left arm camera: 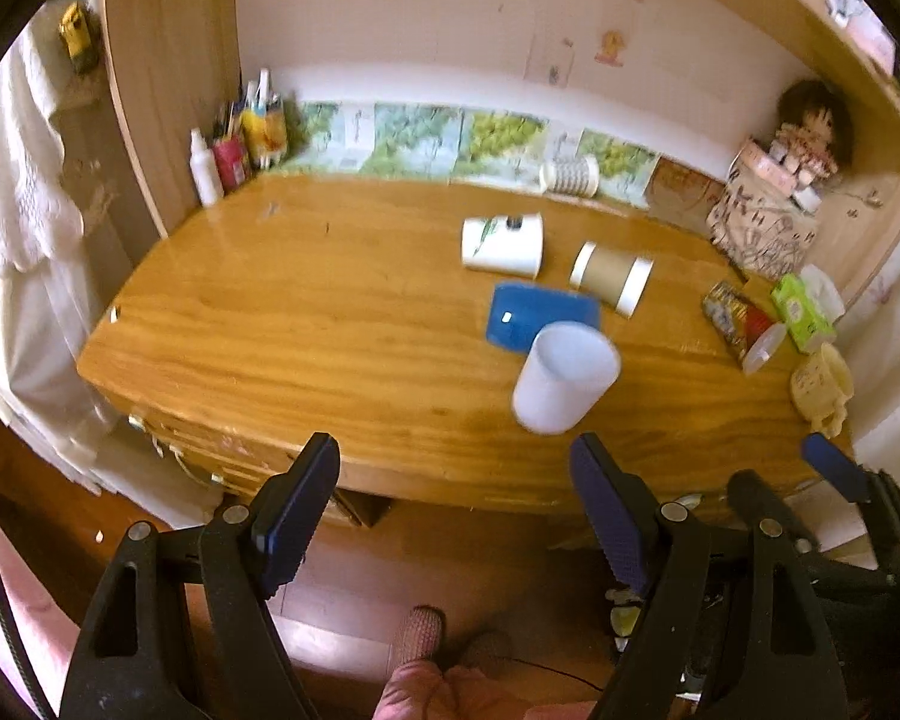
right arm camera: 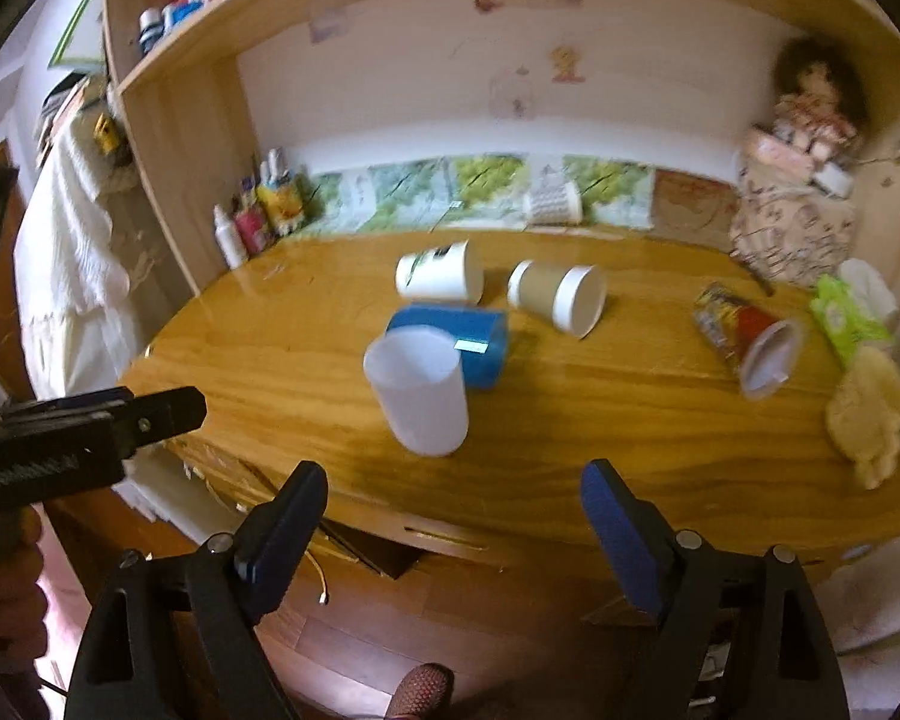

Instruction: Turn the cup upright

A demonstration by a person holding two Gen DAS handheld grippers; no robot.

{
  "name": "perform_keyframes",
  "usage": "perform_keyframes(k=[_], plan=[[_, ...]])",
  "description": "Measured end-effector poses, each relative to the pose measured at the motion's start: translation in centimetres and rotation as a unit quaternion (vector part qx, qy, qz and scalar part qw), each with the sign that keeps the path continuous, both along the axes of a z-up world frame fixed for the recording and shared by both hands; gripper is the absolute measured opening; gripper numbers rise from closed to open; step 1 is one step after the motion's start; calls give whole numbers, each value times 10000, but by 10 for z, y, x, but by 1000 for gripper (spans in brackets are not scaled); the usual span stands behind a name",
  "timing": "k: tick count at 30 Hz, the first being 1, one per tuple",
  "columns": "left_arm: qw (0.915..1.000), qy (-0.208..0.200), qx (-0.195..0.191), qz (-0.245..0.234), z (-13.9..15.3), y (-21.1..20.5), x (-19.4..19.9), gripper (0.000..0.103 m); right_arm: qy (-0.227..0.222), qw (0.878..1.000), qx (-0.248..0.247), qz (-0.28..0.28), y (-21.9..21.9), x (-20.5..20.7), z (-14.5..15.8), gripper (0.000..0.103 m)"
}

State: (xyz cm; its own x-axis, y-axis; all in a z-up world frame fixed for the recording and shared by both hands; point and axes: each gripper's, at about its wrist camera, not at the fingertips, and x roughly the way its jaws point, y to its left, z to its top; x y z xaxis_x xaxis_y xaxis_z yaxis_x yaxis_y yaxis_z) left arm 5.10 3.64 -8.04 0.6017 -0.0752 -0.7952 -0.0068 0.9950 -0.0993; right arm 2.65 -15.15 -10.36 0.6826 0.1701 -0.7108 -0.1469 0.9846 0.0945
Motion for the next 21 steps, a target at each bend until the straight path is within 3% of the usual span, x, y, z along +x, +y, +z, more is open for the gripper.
perform_keyframes(k=[4, 7, 12, 15, 21], plan=[[9992, -383, 122, -67, 27, -4, -4, 82, -162, 9995, -34, -280, -5, -6, 34, 88], [9985, -534, 81, -78, 40, -4, -6, 82, -255, 9982, 136, -529, -12, -12, 59, 103], [9934, -1123, 245, 41, 63, -6, -17, 90, -488, 9952, 391, -749, -18, -25, 89, 103], [9889, -1438, 331, 160, 72, -7, -24, 101, -722, 9937, 298, -804, -16, -34, 101, 103], [9816, -1871, 253, 294, 82, -5, -33, 103, -1161, 9883, 93, -982, -13, -49, 111, 103]])
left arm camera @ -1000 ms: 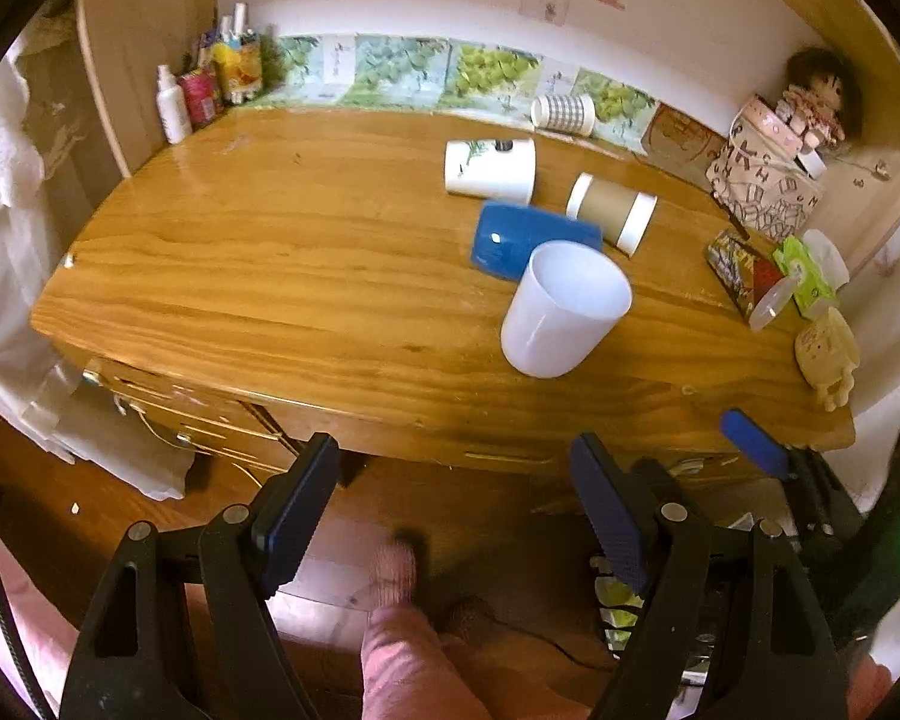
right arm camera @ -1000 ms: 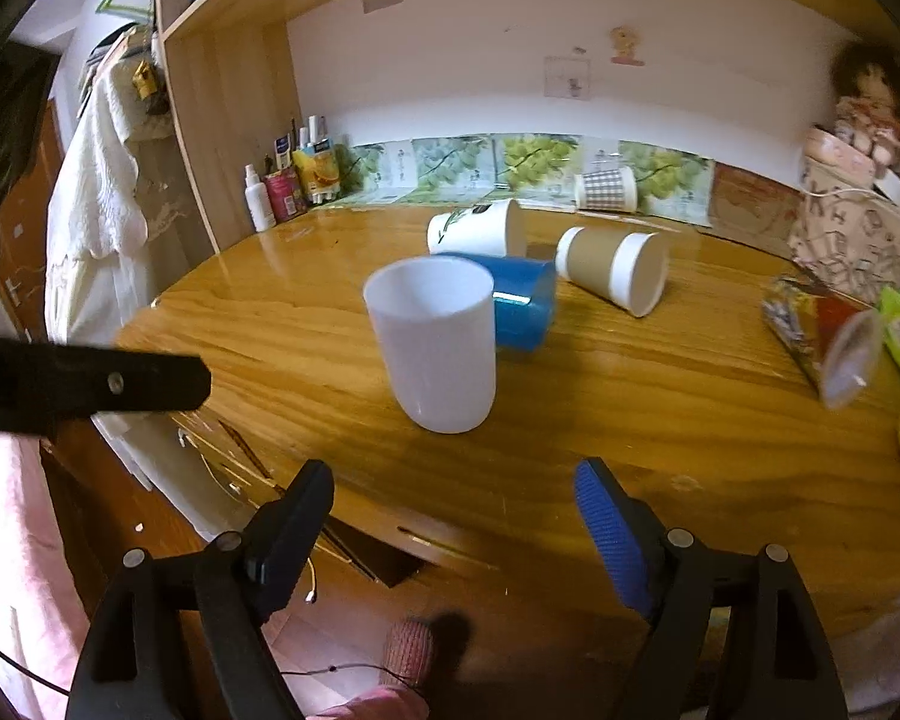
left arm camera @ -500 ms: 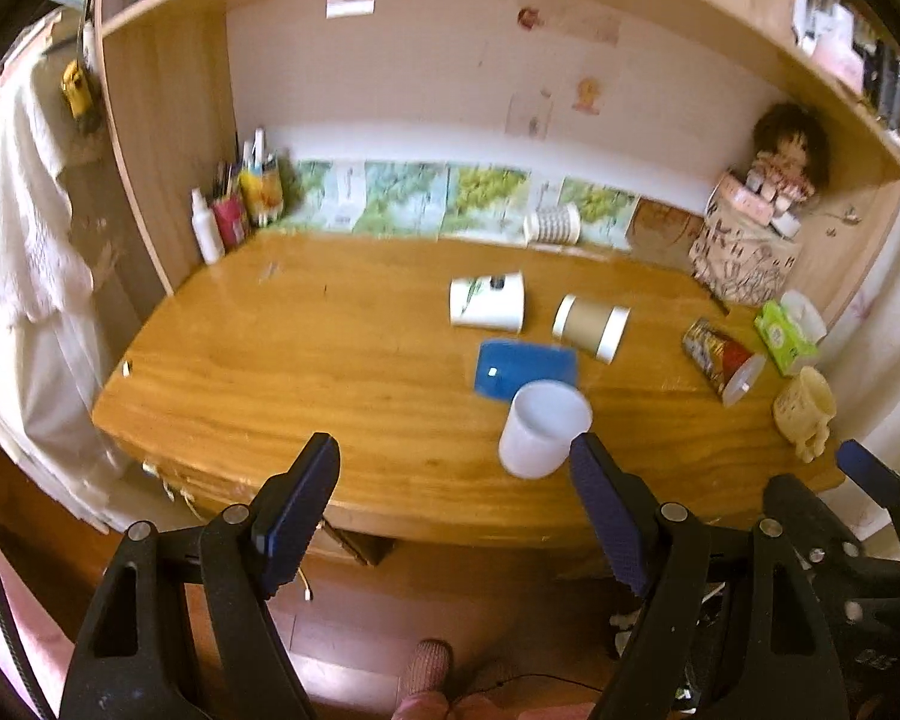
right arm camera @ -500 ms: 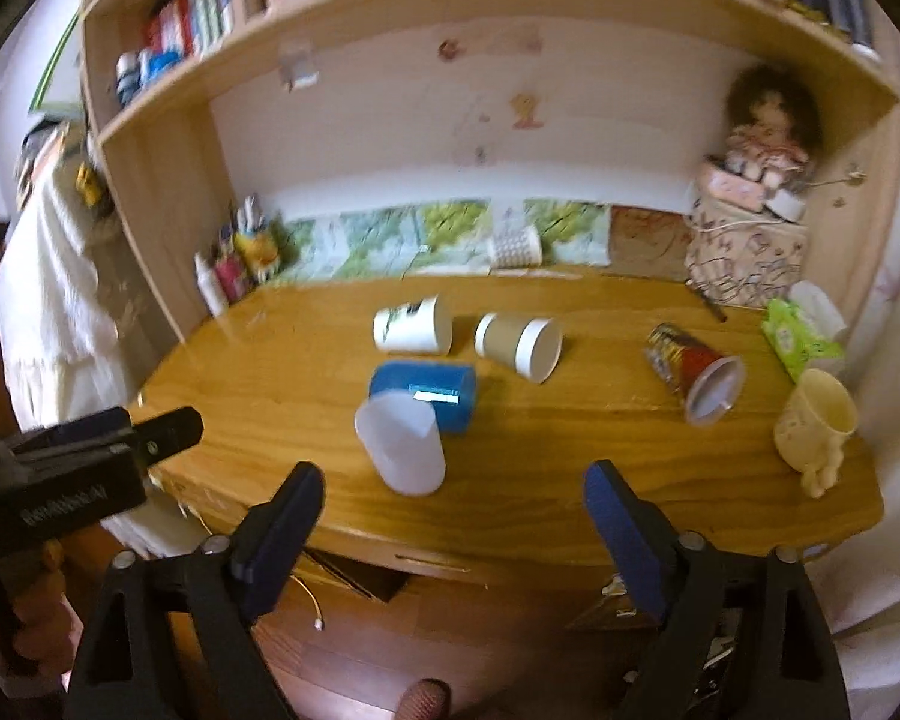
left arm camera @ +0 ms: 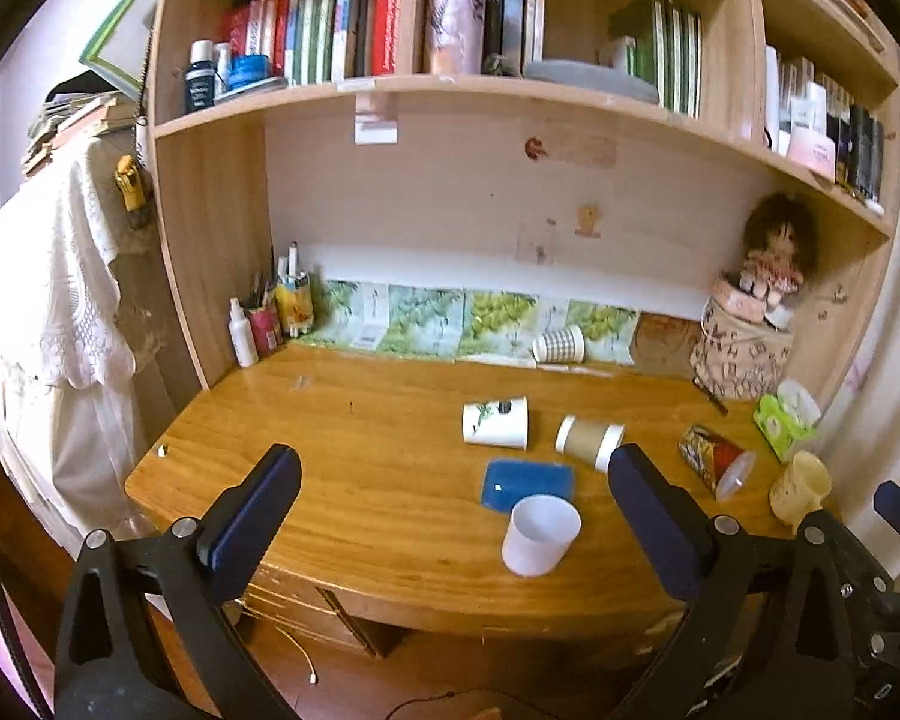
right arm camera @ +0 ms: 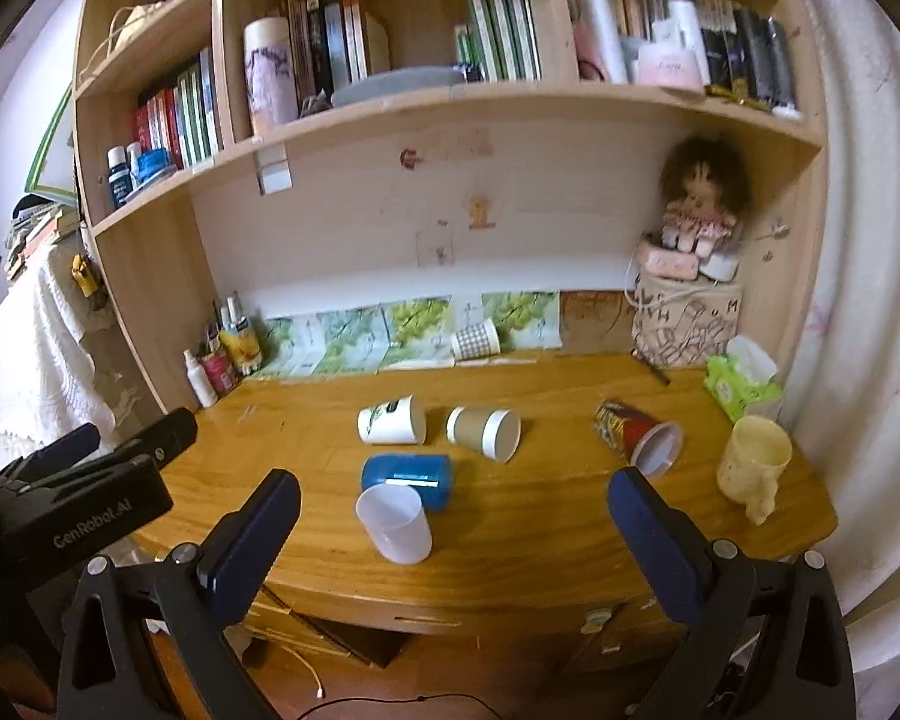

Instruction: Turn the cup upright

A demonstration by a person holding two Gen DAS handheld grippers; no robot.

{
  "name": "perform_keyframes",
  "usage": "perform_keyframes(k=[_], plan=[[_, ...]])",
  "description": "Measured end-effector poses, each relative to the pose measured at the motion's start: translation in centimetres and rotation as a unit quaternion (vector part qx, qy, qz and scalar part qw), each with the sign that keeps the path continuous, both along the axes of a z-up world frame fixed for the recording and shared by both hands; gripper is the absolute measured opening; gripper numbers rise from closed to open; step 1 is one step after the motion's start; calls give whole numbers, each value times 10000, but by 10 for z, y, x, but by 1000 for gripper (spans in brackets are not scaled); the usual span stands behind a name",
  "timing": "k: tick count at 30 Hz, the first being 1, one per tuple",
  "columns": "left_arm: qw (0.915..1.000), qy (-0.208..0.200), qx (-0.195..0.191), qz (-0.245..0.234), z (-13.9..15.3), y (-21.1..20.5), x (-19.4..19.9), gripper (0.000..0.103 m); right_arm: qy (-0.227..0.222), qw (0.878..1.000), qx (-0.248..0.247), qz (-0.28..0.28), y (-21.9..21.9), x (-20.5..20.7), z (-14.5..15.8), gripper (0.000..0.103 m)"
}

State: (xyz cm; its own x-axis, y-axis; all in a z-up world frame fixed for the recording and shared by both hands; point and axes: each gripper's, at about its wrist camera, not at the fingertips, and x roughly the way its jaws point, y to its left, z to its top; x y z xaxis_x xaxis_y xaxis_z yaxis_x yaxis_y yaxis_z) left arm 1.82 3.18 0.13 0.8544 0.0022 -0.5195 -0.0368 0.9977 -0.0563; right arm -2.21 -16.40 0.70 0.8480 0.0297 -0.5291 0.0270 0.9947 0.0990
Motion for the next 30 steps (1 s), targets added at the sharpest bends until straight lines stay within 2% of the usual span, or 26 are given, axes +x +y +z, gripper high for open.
perform_keyframes(k=[12, 22, 30], plan=[[9994, -314, 110, -12, 5, -6, -5, 103, -341, 9992, -203, 12, 4, -6, 5, 103], [9985, -366, 412, -30, 6, -15, -7, 103, -332, 9994, -119, -63, 1, -6, 3, 103], [9983, -380, 437, -11, 7, -16, -7, 103, -292, 9995, -86, -84, 1, -6, 3, 103]])
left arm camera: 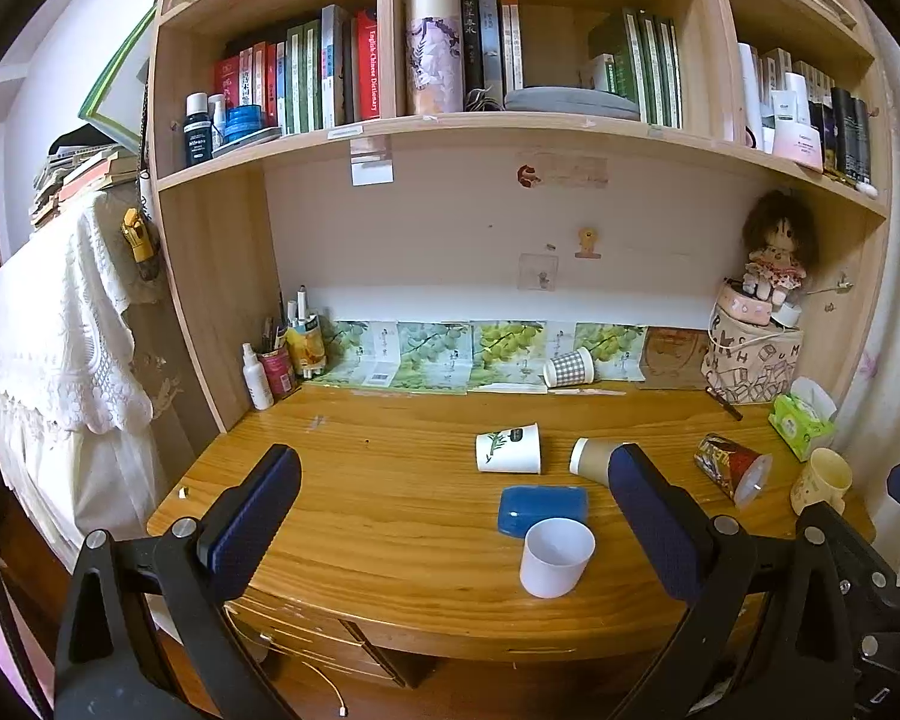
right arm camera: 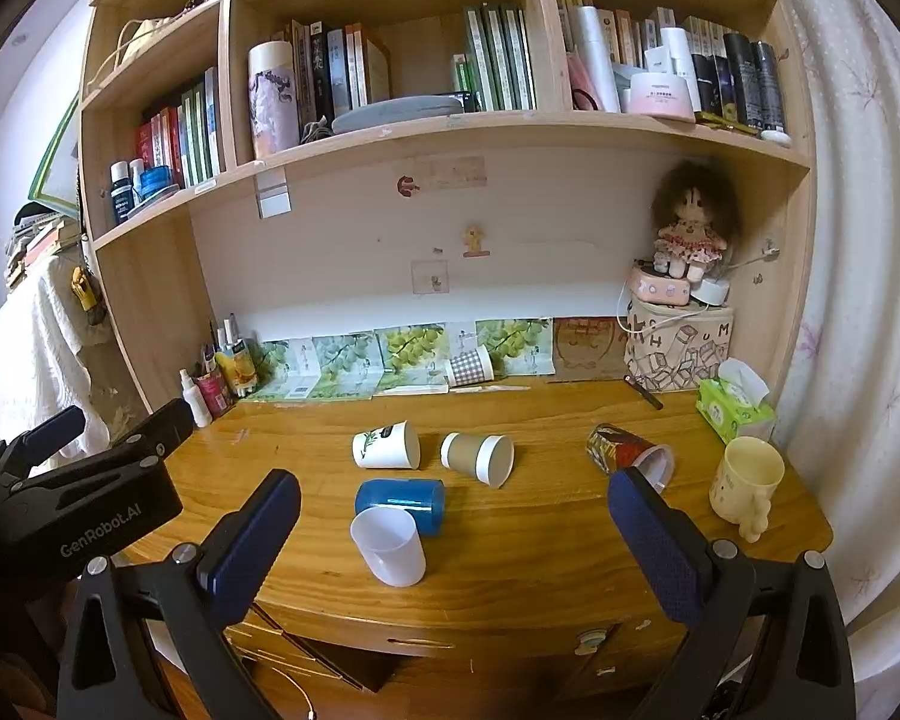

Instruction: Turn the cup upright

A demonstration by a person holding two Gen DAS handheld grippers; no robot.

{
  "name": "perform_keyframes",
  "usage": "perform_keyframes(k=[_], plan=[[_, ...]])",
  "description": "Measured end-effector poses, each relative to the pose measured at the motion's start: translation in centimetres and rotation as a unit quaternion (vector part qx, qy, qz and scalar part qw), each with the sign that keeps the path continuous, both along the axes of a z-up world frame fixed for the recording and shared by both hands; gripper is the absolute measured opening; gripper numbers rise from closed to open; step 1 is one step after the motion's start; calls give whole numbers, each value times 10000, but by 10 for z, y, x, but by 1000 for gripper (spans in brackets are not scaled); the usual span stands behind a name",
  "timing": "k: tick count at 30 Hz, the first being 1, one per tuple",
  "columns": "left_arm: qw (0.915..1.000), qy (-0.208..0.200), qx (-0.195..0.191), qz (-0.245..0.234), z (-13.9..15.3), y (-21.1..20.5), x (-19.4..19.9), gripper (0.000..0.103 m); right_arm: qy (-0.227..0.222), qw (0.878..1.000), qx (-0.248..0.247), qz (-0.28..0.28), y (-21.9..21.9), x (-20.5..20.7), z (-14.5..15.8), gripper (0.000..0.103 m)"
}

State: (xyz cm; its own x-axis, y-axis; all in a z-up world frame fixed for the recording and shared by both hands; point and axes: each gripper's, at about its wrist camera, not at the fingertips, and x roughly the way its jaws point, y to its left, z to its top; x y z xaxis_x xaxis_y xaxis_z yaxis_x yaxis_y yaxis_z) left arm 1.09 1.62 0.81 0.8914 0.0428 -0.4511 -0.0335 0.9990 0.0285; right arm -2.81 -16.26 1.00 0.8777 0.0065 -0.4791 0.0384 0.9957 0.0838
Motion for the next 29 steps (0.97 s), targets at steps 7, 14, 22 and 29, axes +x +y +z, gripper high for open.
perform_keyframes(k=[7, 14, 22, 29], plan=[[10000, -72, -33, -49, 2, -1, -3, 103, 19, 10000, -21, -2, 1, 1, -1, 103], [10000, -61, -38, -39, 2, -1, -4, 103, 23, 10000, -27, 0, 1, 0, -1, 103], [10000, 60, -46, 37, 0, 2, -6, 103, 115, 9999, -6, -5, -2, -3, -4, 103], [9999, 78, -42, 72, -1, 3, -8, 103, 198, 9998, 5, 74, 0, -3, -5, 103]])
